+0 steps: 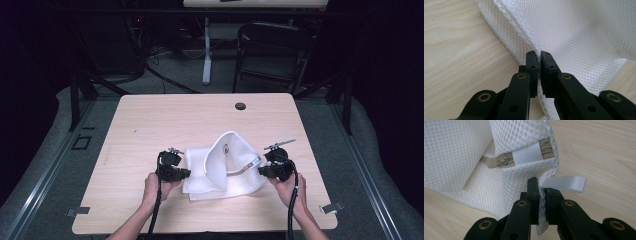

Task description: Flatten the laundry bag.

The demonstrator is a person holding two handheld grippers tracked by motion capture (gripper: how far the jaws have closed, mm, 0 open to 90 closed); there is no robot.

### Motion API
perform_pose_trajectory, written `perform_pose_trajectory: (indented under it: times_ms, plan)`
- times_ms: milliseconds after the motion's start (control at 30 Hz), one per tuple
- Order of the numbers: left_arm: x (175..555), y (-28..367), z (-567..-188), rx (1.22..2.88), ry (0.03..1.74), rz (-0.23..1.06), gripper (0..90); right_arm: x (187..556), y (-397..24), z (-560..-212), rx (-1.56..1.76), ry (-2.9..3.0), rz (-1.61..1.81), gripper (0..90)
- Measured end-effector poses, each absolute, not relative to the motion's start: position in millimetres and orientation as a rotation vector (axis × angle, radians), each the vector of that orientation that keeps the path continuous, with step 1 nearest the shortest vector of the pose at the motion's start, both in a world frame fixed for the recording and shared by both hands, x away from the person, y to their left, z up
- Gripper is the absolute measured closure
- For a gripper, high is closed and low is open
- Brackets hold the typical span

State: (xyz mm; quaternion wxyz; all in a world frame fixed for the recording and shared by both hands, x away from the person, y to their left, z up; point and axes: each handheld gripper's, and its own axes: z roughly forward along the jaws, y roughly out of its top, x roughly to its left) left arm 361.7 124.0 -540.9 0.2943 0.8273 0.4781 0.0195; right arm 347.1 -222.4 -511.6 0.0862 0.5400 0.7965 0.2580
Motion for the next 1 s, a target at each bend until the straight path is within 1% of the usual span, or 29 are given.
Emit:
perform_pose_trajectory:
  times_ms: [133,333,600,733,867,900,967,1000]
  plan:
    - [362,128,-537,2.222,1.258,0.076,86.4,345,-227,-511,1.647,2.376,0.765,84.1]
    - [365,142,-535,2.212,1.276,0.058,86.4,345,-230,-513,1.654,2.381,0.750,83.9]
    - [368,155,-531,2.198,1.292,0.039,86.0,343,-226,-519,1.669,2.438,0.768,84.0]
    - [370,162,-530,2.197,1.304,0.028,85.1,342,-214,-525,1.658,2.511,0.737,83.9]
    - [372,170,-527,2.192,1.306,0.021,82.7,339,-203,-528,1.602,2.522,0.743,84.1]
    - [371,171,-526,2.192,1.307,0.021,81.1,339,-201,-528,1.570,2.540,0.722,84.1]
    - [371,173,-526,2.193,1.303,0.016,75.0,337,-199,-528,1.572,2.552,0.703,83.5]
    - [371,172,-526,2.193,1.298,0.012,74.3,337,-199,-528,1.567,2.560,0.706,82.8]
